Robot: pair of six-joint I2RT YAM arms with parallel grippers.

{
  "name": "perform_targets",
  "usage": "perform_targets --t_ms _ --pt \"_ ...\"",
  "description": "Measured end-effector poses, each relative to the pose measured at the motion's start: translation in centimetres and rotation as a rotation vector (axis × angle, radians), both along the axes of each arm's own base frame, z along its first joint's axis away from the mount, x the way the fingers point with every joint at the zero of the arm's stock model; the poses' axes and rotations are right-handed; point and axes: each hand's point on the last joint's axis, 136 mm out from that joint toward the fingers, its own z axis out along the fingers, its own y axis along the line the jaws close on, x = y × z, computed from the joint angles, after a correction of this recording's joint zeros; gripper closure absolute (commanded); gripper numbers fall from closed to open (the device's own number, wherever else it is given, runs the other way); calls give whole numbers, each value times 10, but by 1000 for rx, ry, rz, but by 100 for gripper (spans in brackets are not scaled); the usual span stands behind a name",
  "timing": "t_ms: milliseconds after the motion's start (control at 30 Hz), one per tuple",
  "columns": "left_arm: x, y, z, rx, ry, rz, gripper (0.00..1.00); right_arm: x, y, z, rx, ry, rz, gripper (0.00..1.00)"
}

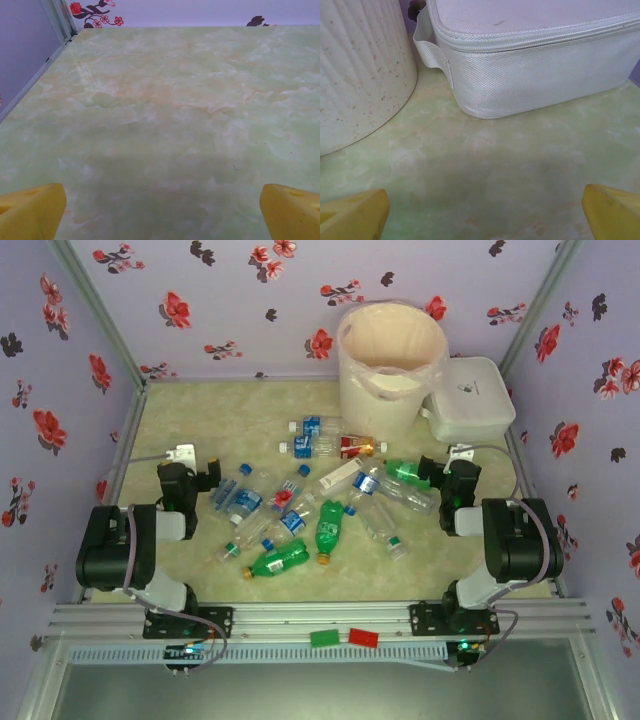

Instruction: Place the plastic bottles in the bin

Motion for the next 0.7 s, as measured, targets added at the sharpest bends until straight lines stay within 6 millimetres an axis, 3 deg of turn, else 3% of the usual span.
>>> perform_targets --t_ms 700 --pt "0 0 0 0 0 0 0 0 1 0 3 0 7 0"
